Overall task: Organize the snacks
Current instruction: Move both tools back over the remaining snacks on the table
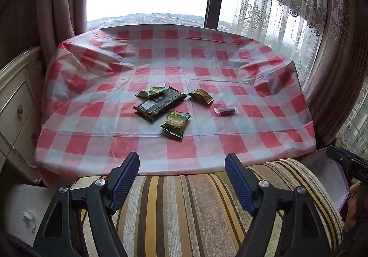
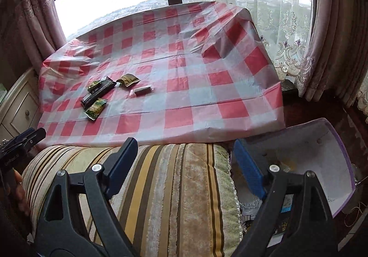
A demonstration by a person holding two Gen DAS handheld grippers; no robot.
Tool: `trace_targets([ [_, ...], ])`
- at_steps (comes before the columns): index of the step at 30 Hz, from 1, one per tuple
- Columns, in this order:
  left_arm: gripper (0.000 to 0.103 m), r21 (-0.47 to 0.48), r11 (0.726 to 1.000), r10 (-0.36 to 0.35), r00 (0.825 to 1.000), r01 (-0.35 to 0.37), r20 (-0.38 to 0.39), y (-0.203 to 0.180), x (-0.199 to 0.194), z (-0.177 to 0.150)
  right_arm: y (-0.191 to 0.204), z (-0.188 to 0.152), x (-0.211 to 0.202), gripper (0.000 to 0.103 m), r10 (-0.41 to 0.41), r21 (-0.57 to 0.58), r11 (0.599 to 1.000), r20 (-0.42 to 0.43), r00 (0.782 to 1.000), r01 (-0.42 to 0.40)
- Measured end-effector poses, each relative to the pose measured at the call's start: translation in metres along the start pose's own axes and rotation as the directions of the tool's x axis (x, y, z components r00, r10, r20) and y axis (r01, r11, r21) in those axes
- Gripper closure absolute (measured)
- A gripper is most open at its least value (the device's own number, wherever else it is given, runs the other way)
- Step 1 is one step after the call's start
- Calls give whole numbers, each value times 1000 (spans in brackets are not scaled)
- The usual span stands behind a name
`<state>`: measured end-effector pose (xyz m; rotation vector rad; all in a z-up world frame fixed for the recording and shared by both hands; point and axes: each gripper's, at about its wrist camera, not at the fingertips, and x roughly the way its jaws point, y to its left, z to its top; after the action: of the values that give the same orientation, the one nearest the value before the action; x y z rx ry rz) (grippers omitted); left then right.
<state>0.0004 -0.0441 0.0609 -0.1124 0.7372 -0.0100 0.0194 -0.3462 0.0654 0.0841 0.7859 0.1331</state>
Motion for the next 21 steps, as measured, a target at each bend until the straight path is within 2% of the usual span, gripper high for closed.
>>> trace_targets([
  [5, 25, -36, 999, 3, 1000, -4, -14, 14, 5, -4, 19, -2, 13, 16, -22, -69, 997, -43, 999, 20],
  [10, 25, -65, 998, 17, 998, -21, -62, 22, 16, -7, 31, -4, 25, 16, -27, -112, 994, -83, 996, 18],
  [21, 25, -54, 998, 31, 988, -40, -149, 26, 46, -3, 49, 6, 58, 16, -19, -148, 989, -176, 984, -8],
])
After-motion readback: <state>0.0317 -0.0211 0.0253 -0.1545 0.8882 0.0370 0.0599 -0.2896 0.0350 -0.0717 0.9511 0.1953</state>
